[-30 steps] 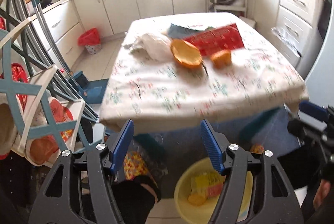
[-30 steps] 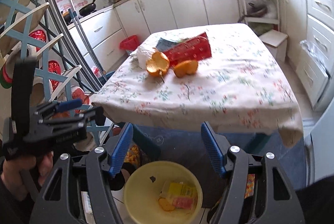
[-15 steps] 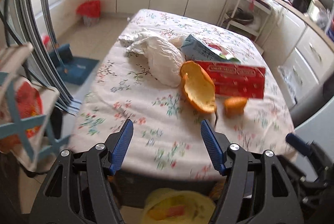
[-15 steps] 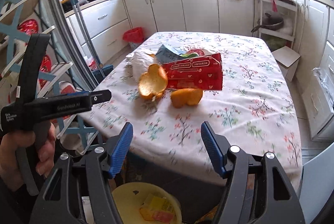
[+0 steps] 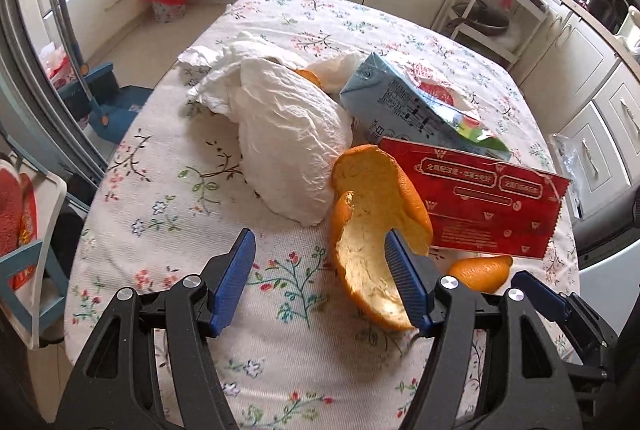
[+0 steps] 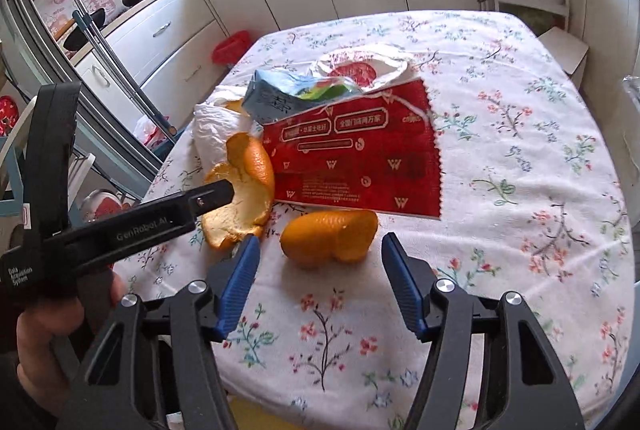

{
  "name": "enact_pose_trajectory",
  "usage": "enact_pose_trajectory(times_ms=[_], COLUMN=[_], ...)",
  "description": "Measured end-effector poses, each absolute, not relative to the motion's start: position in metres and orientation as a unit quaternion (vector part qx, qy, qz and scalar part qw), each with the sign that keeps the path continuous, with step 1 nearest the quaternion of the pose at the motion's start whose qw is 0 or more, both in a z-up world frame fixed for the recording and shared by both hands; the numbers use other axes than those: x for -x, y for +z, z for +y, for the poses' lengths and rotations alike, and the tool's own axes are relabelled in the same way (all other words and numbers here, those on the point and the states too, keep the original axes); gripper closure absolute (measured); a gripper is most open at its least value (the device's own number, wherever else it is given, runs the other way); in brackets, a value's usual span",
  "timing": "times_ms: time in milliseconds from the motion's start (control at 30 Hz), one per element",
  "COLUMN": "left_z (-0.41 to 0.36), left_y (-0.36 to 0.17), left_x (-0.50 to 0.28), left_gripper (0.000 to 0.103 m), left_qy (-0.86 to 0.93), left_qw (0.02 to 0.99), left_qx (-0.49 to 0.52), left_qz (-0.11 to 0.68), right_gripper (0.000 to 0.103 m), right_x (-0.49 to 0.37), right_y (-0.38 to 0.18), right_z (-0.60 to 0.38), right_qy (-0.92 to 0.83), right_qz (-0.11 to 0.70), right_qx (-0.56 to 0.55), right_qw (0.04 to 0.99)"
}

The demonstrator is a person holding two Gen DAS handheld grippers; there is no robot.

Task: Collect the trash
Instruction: 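Grasp the orange peel with the left tool while the right tool grasps another peel, then carry both orange peels over the yellow basin and open both tools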

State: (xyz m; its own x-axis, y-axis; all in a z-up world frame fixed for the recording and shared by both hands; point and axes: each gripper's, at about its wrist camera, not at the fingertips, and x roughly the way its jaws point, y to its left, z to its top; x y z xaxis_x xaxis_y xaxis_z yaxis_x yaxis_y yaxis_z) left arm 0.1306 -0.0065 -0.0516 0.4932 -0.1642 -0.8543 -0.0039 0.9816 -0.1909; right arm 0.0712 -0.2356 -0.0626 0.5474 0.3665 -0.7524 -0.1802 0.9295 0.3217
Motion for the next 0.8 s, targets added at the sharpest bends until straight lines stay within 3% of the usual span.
enact_pose_trajectory(times_ms=[200, 300, 367, 433, 567, 800], left_z=[-0.005, -0.006, -0.01, -0.016, -0.016, 0.0], left_y=[-0.054, -0.055, -0.056, -0.055, -0.048, -0.04], left_x=[-0.139, -0.14, -0.142, -0.14, -0.134, -0.12], left_gripper=[0.044, 0.06, 0.084, 0.093, 0.098, 0.099], left_qy=[-0.05, -0.059, -0.075, -0.088, -0.096, -0.091], left_qw=[0.86, 0.86, 0.856, 0.856, 0.861, 0.868], left_qx=[0.08, 0.074, 0.067, 0.056, 0.052, 0.064], left_qz=[0.501, 0.501, 0.506, 0.506, 0.496, 0.484], right_gripper=[0.046, 0.058, 0.069, 0.082, 0.093, 0.095], right_x=[-0.081, -0.084, -0.085, -0.084, -0.079, -0.071], right_y=[-0.067, -0.07, -0.071, -0.07, -0.067, -0.065], right_z=[-0.235, -0.236, -0.233, -0.23, -0.228, -0.238], right_qy=[0.156, 0.156, 0.163, 0.171, 0.184, 0.184], right_qz=[0.452, 0.456, 0.457, 0.457, 0.45, 0.438], right_qx=[-0.102, -0.101, -0.099, -0.099, -0.099, -0.108], right_qw=[0.872, 0.87, 0.869, 0.867, 0.868, 0.873])
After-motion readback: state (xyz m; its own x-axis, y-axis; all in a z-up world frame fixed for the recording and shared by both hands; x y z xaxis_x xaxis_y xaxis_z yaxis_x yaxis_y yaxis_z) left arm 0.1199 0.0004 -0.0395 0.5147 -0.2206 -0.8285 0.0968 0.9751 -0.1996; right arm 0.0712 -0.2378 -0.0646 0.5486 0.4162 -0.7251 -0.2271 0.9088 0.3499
